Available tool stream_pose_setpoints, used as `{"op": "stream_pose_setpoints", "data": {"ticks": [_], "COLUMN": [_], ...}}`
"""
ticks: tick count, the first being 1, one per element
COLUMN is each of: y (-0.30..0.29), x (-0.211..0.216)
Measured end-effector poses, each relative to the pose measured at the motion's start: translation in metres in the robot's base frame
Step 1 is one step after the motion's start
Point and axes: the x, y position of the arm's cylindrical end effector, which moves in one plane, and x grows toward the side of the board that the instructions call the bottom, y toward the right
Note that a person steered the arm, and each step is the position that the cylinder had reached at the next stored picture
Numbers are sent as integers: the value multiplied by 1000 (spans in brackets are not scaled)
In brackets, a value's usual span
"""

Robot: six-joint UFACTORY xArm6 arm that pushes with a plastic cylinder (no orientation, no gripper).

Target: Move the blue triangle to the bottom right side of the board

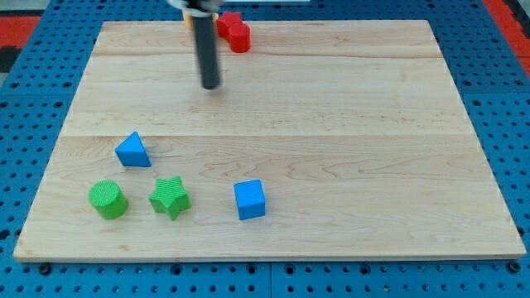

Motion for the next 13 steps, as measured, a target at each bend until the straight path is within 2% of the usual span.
{"op": "stream_pose_setpoints", "data": {"ticks": [1, 2, 3, 4, 6, 9, 12, 13], "y": [-109, -161, -144, -65, 7, 153, 161, 169], "x": [20, 45, 98, 149, 147, 147, 132, 141]}}
